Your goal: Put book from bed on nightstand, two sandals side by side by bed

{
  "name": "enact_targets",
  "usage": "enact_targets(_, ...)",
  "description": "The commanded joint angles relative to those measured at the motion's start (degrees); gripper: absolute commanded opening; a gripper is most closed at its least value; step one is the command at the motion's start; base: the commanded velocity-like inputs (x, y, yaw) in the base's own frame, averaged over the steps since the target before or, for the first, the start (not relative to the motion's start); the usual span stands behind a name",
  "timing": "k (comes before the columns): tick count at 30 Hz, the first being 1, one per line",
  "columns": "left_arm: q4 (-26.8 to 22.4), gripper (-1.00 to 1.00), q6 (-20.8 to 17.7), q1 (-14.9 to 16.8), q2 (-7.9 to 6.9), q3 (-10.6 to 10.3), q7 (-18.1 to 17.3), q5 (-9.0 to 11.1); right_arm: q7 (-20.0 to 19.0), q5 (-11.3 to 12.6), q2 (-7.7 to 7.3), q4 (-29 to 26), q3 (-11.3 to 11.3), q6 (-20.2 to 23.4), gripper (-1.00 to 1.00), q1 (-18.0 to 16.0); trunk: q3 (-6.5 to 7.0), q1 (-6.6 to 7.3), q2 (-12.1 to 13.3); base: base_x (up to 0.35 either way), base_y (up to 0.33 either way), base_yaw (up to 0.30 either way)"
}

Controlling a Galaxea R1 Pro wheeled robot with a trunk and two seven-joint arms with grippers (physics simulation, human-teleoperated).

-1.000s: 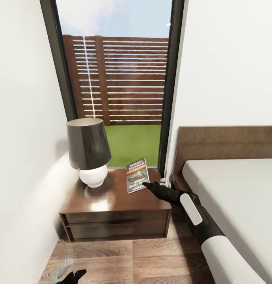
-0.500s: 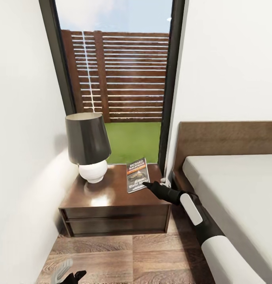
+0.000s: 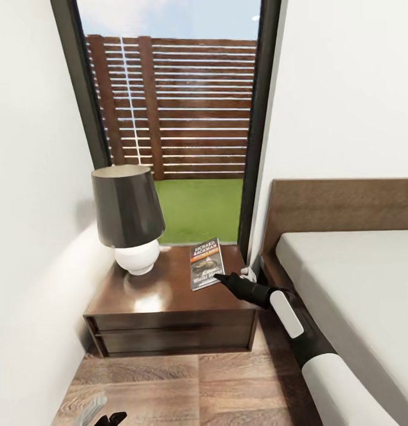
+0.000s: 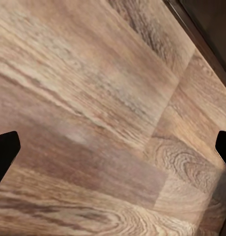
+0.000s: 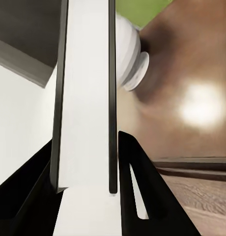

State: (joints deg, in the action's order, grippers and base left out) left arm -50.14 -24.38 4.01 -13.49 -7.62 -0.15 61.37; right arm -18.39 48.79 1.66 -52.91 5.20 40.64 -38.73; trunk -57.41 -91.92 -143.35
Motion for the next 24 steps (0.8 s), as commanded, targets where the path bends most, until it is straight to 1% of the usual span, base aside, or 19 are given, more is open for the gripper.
enact_targets(1,0.2,1.0,0.0,0.0,-0.05,-0.1,0.0,0.2,-0.1,0.0,0.01,0.0,-0.1,0.2,-1.0,0.0,-0.05,-0.01,0.0,0.268,0.0,0.0)
enact_targets(9,0.9,1.0,0.2,0.0,-0.04,-0.1,0.0,0.3,-0.2,0.1,0.01,0.1,-0.2,0.2,-1.0,0.0,-0.05,-0.01,0.0,0.297,0.0,0.0)
enact_targets(12,1.0,1.0,0.2,0.0,-0.04,-0.1,0.0,0.3,-0.2,0.1,0.01,0.2,-0.2,0.2,-1.0,0.0,-0.05,-0.01,0.0,0.207,0.0,0.0)
enact_targets(18,1.0,1.0,0.1,0.0,-0.04,0.2,0.0,0.9,-0.3,0.1,0.01,0.2,-0.1,0.3,-1.0,0.0,-0.05,-0.01,0.0,0.082,0.0,0.0)
enact_targets(20,0.7,1.0,-0.1,0.1,-0.04,0.7,-0.1,1.3,-0.3,0.1,0.01,0.2,-0.1,0.3,-1.0,0.0,-0.05,-0.01,0.0,0.038,0.0,0.0)
enact_targets(24,-0.2,1.0,-0.5,0.2,0.04,1.3,-0.2,1.8,-0.4,0.2,0.01,0.2,0.0,0.3,-1.0,0.0,-0.94,-0.12,-0.1,0.014,0.0,0.0)
